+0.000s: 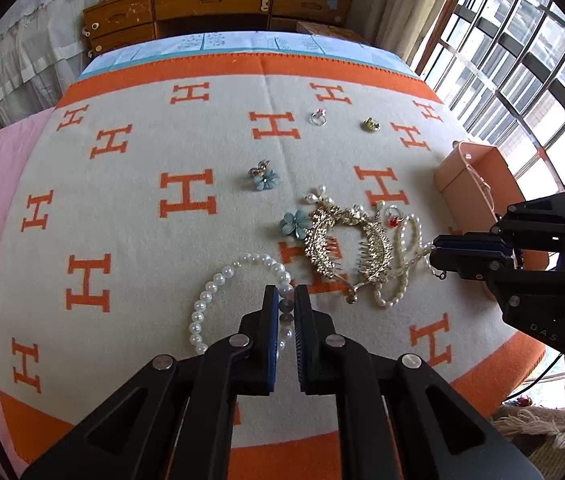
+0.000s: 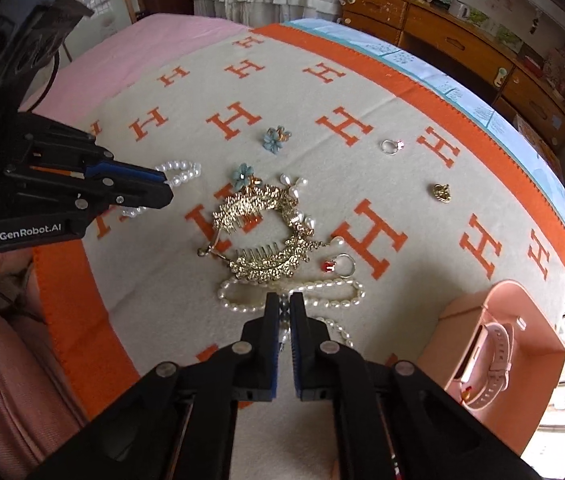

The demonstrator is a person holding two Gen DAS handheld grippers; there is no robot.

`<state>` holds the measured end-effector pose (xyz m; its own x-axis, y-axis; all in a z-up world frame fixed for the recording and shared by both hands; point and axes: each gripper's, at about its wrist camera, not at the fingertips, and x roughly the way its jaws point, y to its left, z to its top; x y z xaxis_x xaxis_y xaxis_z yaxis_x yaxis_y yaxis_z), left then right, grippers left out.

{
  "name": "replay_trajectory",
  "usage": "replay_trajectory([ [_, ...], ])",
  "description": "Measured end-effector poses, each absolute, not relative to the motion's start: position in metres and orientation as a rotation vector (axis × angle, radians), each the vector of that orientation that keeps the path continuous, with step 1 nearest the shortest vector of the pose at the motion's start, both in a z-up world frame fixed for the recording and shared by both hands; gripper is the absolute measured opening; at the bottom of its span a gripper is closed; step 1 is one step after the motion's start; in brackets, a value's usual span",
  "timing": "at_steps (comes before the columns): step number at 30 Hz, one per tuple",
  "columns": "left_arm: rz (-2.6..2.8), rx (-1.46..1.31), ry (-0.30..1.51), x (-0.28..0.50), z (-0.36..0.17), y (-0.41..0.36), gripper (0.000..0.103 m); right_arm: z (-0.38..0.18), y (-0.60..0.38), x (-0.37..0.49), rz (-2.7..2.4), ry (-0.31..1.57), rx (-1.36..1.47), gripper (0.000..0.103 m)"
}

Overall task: Organize jewelry
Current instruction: 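Grasp the pearl bracelet with the left tool while the right tool grasps the pearl strand, then carry both pearl pieces into the pink tray and open both tools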

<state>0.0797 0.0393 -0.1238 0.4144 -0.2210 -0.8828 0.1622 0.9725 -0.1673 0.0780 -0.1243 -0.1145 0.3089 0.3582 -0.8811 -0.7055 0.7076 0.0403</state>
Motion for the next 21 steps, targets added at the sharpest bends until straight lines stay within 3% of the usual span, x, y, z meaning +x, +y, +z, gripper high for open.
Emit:
replay_trajectory([
  [13,-0.393,-0.003,0.907,0.071,-0.003,-0.026,0.005,0.016,-0.222,0.034,0.609,0.667,0.019,0.005],
  [21,-0.529,0.08,0.827,0.084,0.036,-0.112,0.005,0.039,-0.284,0.025,0.476,0.575,0.157,0.005],
])
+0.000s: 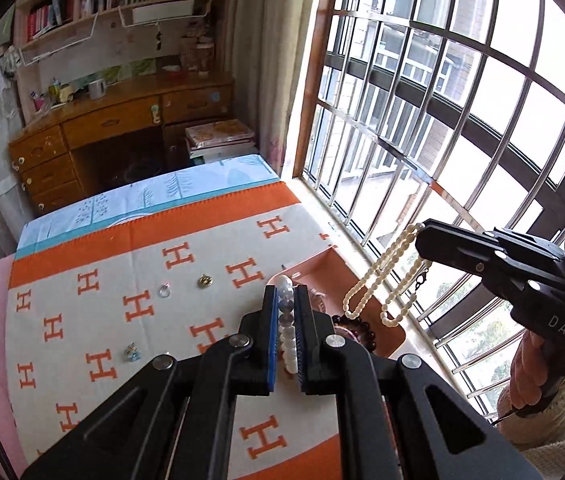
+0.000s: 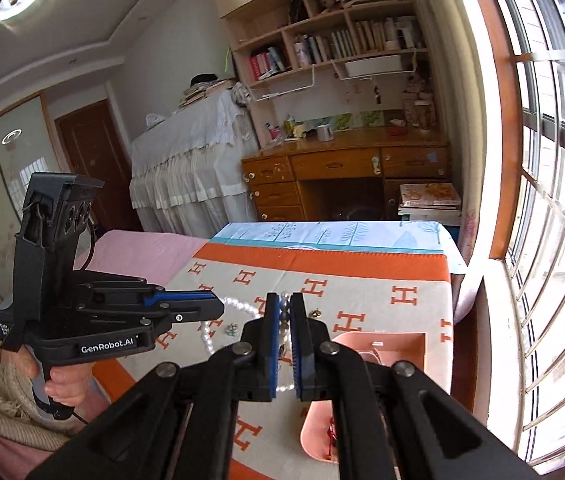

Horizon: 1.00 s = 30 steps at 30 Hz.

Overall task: Organize jewelry
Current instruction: 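Carry both pearl pieces into the pink tray and open both tools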

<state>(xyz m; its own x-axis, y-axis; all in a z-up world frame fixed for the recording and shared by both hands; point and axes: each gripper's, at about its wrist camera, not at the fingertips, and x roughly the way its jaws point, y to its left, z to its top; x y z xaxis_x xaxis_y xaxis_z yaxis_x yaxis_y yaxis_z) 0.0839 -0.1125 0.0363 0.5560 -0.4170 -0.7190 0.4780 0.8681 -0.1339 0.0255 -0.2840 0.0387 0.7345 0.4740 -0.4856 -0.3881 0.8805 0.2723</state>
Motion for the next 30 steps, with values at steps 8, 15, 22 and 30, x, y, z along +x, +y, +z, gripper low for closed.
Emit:
replay_trajectory([
  [8,-0.573,0.122,0.908,0.123,0.001,-0.181,0.005,0.0,-0.322,0.044,0.37,0.653,0.22,0.005],
  [15,-0.539,0.119,1.061,0.17,-0.062,-0.21,0.005,-0.05,-0.334,0.071,0.309,0.76,0.268,0.005],
  [22,-0.542,0.126,1.092,0.176,-0.086,-0.214,0.026,-0.082,-0.329,0.094,0.283,0.851,0.286,0.006],
  [30,-0.503,0.085,1.036,0.167,-0.067,-0.189,0.058,-0.086,-0.333,0.095,0.281,0.846,0.341,0.016],
])
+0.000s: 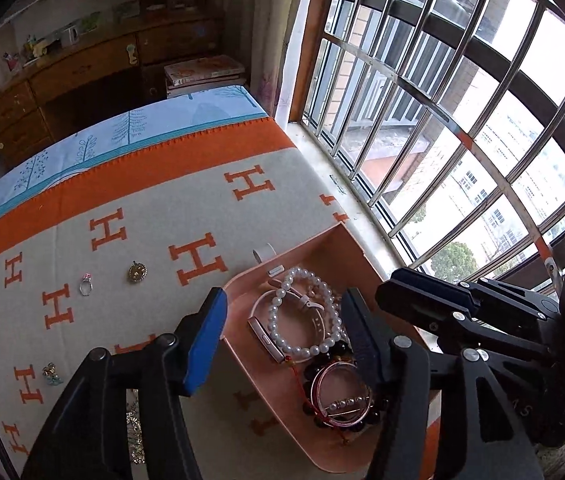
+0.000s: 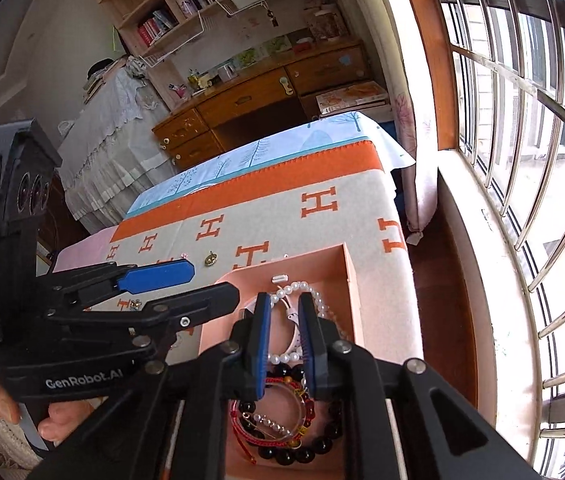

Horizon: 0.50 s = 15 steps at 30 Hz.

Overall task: Organize jewelry
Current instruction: 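Carry both pearl pieces into the pink tray and open both tools, then move both tools back toward the gold hair comb on the blanket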

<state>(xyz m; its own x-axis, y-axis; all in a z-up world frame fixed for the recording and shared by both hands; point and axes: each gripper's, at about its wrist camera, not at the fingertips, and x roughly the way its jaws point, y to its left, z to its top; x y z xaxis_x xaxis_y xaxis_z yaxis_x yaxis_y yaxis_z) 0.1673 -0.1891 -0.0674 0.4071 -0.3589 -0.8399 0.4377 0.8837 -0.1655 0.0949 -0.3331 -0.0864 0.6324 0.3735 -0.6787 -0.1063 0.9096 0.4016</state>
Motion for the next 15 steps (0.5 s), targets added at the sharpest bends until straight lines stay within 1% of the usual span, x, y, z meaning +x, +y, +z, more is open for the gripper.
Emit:
replay_trajectory([
  [4,-0.48,0.092,1.014,0.16,-0.062,-0.179,0.06,-0.085,-0.33,0.091,0.282,0.841,0.334,0.017],
  [11,-0.425,0.114,0.963,0.14,-0.044,-0.155,0.069,-0.08,-0.316,0.081,0.302,0.848,0.313,0.017],
  [15,-0.373,0.099,0.951,0.133,-0.031,-0.13,0.07,-0.076,-0.305,0.074,0.317,0.848,0.295,0.017],
])
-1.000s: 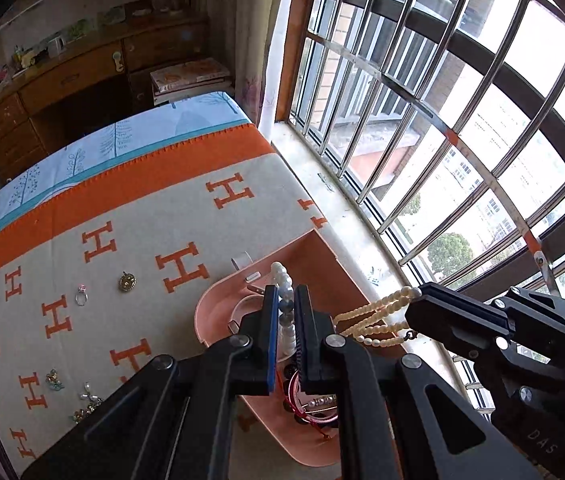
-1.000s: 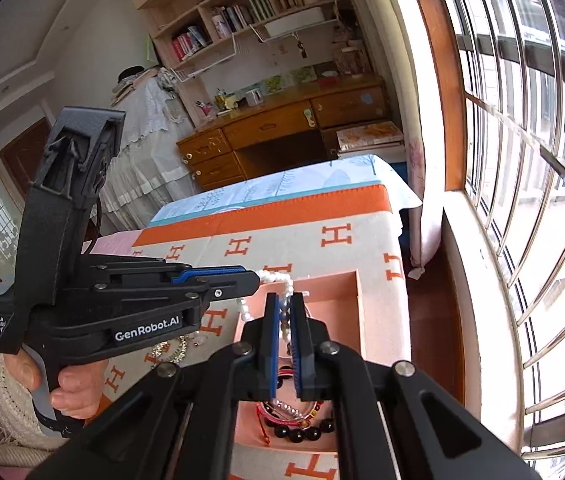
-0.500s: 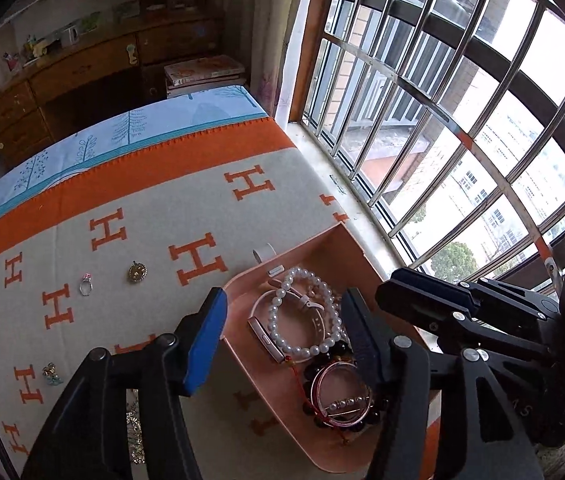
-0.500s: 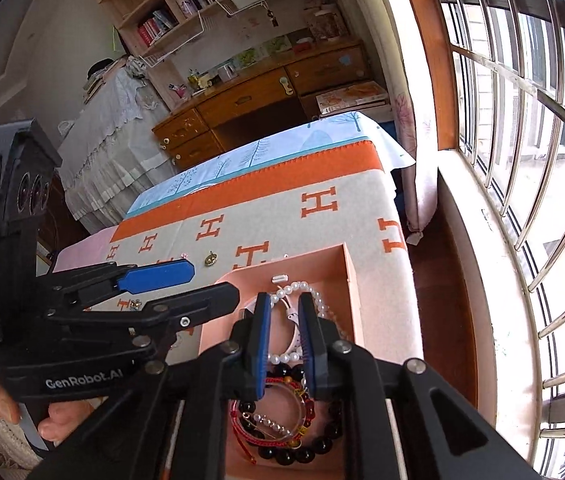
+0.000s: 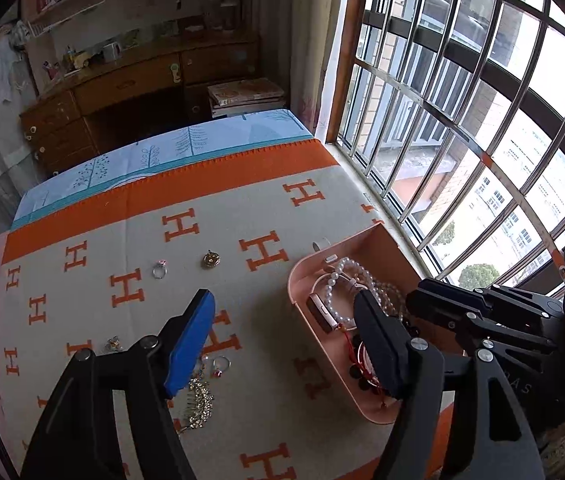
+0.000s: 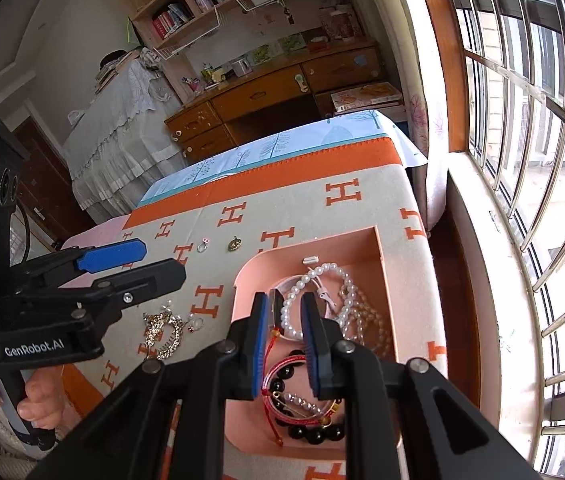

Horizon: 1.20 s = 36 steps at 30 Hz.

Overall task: Organize jewelry
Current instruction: 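Move both tools back toward the gold hair comb on the blanket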

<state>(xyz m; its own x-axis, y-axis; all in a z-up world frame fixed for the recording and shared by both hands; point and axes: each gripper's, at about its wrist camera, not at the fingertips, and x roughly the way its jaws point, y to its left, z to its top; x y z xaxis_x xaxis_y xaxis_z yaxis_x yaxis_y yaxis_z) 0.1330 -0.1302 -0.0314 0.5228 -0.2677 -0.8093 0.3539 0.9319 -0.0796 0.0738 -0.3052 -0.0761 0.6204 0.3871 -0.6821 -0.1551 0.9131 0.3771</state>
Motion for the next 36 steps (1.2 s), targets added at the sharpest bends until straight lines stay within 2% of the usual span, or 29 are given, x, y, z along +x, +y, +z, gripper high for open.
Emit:
replay_trajectory([
  [6,-0.283,0.063,0.903,0.115,-0.01,-0.086,0.081,-0.069,-0.285,0.063,0.348,0.846,0.263,0.017],
  [13,-0.188,0.024,0.857,0.098,0.006,-0.035,0.088,-0.058,-0.254,0.054,0.399,0.848,0.217,0.017],
  [15,-0.166,0.011,0.85,0.093,0.008,-0.022,0.089,-0.056,-0.244,0.052,0.413,0.85,0.2,0.02],
  [16,-0.157,0.004,0.85,0.091,0.008,-0.016,0.089,-0.056,-0.24,0.052,0.418,0.848,0.192,0.027],
  [18,-0.138,-0.008,0.851,0.088,0.006,-0.004,0.089,-0.054,-0.23,0.051,0.426,0.841,0.17,0.034],
  [28,-0.042,-0.061,0.892,0.09,-0.025,0.051,0.09,-0.065,-0.165,0.063,0.521,0.87,-0.023,0.035],
  [36,-0.012,-0.114,0.95,0.102,-0.061,0.081,0.09,-0.101,-0.113,0.081,0.582,0.931,-0.25,0.034],
])
